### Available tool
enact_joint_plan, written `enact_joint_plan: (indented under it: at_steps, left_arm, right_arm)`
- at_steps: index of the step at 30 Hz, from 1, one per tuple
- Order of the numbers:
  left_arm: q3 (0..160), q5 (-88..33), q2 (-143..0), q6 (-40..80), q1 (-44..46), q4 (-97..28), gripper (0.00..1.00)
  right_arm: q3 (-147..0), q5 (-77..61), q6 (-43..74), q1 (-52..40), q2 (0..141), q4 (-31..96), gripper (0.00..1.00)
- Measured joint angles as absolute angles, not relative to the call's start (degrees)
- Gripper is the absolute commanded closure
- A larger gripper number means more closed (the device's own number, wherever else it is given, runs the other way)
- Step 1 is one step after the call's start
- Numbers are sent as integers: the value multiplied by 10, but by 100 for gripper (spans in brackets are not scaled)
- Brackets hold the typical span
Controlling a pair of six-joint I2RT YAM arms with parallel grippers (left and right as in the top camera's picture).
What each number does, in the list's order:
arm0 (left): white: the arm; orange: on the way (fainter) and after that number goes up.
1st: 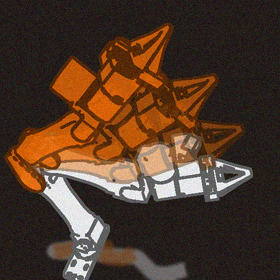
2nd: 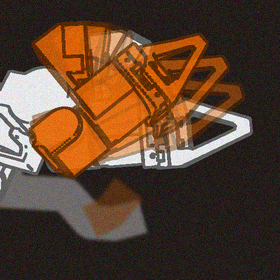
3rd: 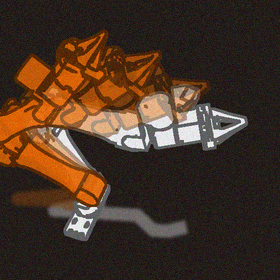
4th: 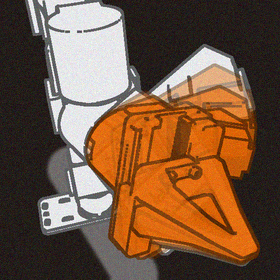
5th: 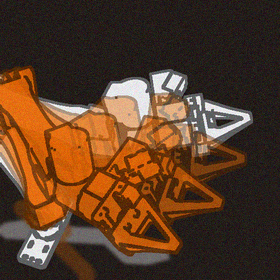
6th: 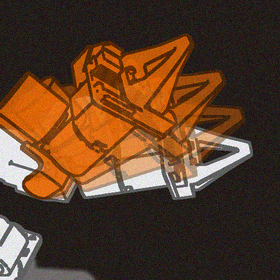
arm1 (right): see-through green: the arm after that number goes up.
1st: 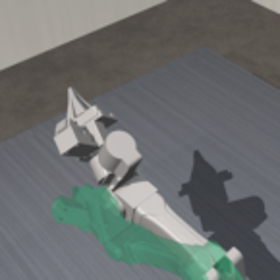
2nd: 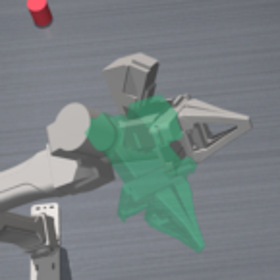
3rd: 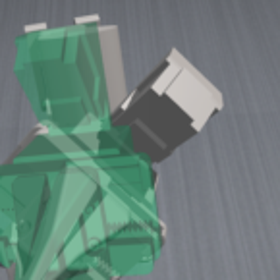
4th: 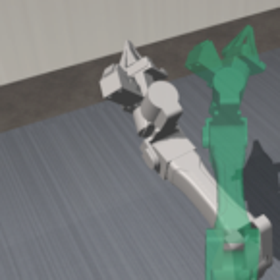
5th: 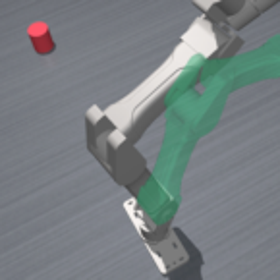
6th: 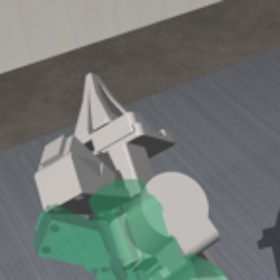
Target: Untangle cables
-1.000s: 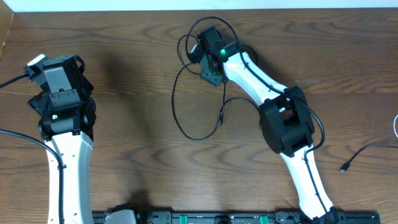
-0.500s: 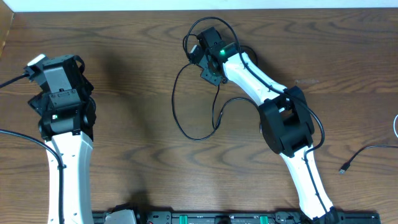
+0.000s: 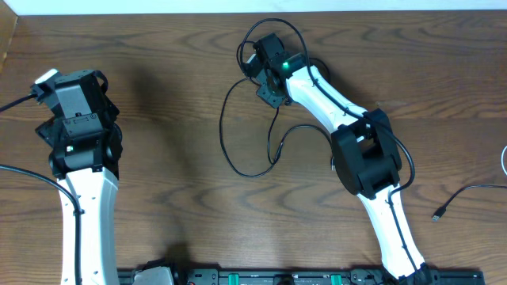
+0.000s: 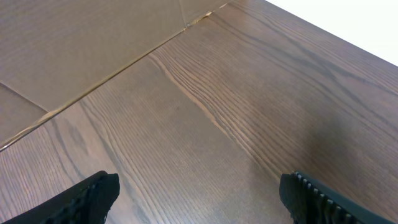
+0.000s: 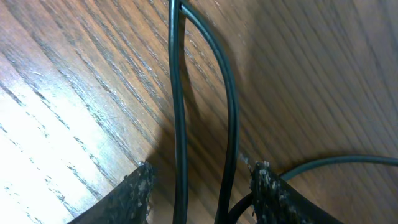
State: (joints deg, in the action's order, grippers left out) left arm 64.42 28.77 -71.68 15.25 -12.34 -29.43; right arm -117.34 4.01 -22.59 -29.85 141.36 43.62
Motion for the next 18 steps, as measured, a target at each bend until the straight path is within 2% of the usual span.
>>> enact_joint_plan:
  at_steps: [18]
  left_arm:
    - [644,288,-717,152,-123,-294,12]
  right_arm:
    - [-1150,8,-190,-333,1389,467,99]
